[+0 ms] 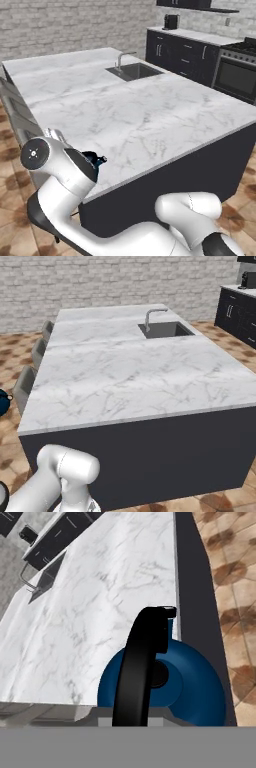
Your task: The kettle is done boiling. Turn off the stove, then wait for 300 timesteps before moving the kettle to the dining table.
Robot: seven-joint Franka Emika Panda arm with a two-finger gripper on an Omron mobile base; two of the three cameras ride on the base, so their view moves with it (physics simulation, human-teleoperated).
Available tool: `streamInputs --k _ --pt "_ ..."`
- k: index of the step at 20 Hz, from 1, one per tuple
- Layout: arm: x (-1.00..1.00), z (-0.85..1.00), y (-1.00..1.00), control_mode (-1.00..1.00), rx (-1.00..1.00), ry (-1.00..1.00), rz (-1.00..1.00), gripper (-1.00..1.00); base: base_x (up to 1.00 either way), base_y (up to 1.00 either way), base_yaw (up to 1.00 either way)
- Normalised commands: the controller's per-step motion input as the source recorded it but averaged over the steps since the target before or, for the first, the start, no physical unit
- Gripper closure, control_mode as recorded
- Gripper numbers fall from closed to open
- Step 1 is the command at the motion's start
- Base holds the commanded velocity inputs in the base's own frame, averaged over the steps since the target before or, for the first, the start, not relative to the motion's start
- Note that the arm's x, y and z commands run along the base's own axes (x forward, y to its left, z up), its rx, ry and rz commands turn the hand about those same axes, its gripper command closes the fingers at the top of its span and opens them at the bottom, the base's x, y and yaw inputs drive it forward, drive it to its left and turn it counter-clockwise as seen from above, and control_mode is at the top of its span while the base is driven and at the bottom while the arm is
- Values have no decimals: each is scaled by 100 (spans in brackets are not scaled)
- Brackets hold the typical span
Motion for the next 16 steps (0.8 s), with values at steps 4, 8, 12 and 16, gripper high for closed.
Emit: streamInputs --k 4,8,12,16 --pt "1 0 1 -100 0 0 -1 100 1 5 -2" --pt "18 0 0 -100 0 0 -1 100 0 0 0" --pt "25 0 3 -100 0 0 -1 100 0 0 0" --pt "32 0 1 -100 0 0 -2 100 0 0 0"
